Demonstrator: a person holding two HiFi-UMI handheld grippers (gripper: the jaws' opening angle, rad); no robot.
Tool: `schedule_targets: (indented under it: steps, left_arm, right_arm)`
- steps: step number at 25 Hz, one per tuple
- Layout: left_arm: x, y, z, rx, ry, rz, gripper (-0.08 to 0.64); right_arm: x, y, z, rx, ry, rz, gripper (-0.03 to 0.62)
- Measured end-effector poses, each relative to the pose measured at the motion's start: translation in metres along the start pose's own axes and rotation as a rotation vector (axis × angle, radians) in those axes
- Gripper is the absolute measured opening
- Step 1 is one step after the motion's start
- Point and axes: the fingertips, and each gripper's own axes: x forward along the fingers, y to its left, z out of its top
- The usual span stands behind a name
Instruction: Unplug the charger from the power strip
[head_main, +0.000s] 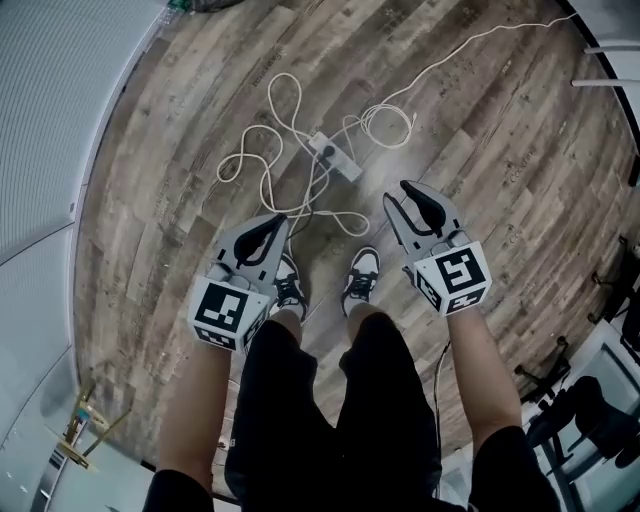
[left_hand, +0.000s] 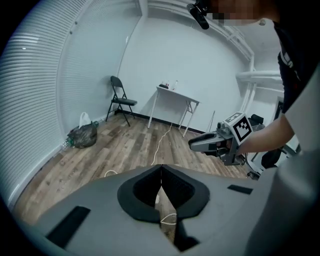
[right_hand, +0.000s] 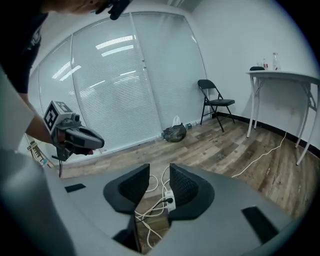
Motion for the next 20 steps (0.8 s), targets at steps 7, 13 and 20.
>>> schedule_targets:
  steps: [7,13,20]
  left_arm:
    - [0.116,0.056,-0.129,-0.02,0.044,-0.031,0.023]
    - [0.217,0.084,-0.214,0.034,0.072,-0.09,0.023]
    - [0.325,0.112,-0.275,0.12,0.1,-0.164,0.023]
  right_arm:
    - [0.113,-0.021,-0.153,0.009,0.078,0.022,0.165]
    - [0.189,-0.044,-0.27,-0.069,0.156,0.027,0.181]
    - [0.261,-0.057,-0.36,-0.202,0.187,0.049,0.18]
